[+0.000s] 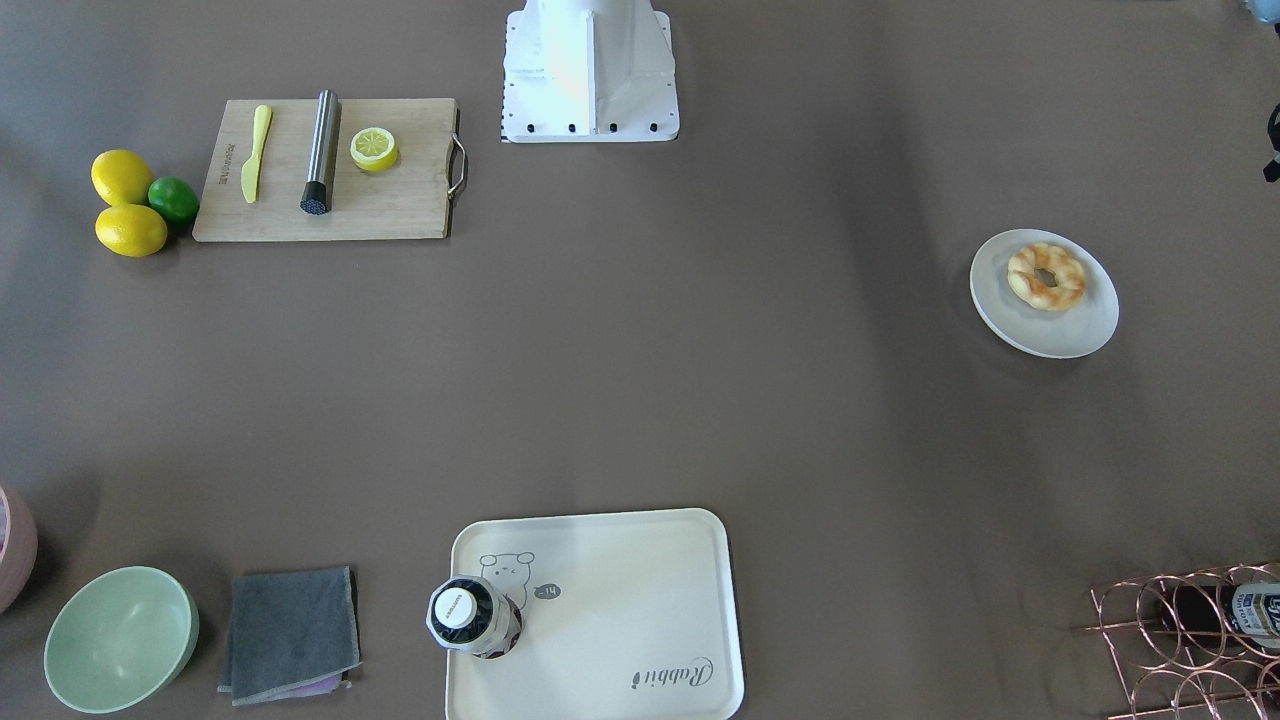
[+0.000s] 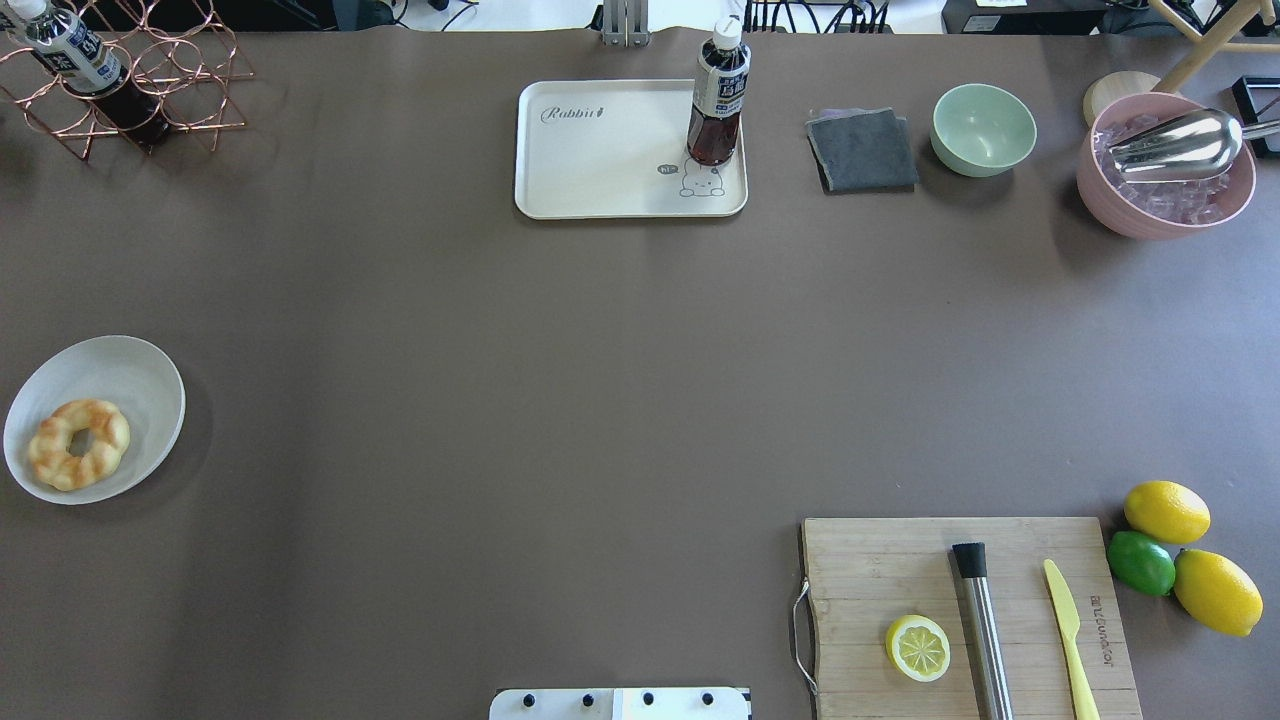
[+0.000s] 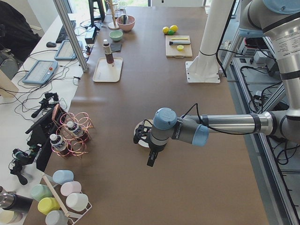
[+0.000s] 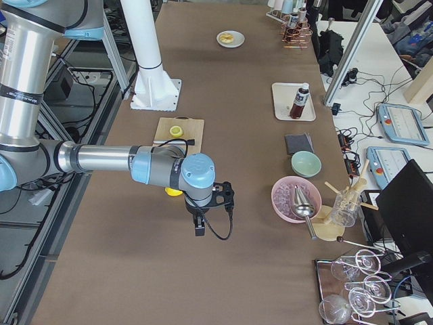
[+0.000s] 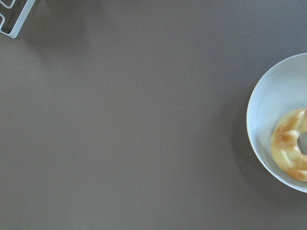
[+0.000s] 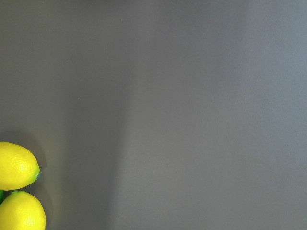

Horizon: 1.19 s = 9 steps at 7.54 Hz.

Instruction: Place donut on tray

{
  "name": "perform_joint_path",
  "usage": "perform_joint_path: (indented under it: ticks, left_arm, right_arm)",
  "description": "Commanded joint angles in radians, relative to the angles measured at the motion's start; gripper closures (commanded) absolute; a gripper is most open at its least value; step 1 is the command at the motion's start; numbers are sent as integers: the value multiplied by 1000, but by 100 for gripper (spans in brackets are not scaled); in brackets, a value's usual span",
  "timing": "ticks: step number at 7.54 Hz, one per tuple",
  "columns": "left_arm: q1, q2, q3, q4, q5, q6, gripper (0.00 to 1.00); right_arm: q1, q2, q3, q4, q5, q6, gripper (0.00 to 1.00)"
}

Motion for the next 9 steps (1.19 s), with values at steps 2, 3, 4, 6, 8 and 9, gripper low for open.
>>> perform_joint_path:
  ticks: [2,3,4,6,8,9]
  left_arm:
    - [-2,-4,-1,1,0,-2,3]
    - [-2,-1,2,1,0,-2,3]
    - [-2,-2,0,1,0,-2,3]
    - [15,-21,8,-1,-7,-87,3]
    - [165,-94,48,-8,-12,-263,3]
    - [217,-131,57,-13,-12,-335,3]
  right_arm:
    - [1,3,-3,0,-2,0,1]
    - [1,4,-3,0,-2,0,1]
    - [1,7,-1,0,-2,0,1]
    - [-1,15,-3,0,-3,0,1]
    - [-1,15,-4,0,-2,0,1]
    - [-1,15,-4,2,-3,0,1]
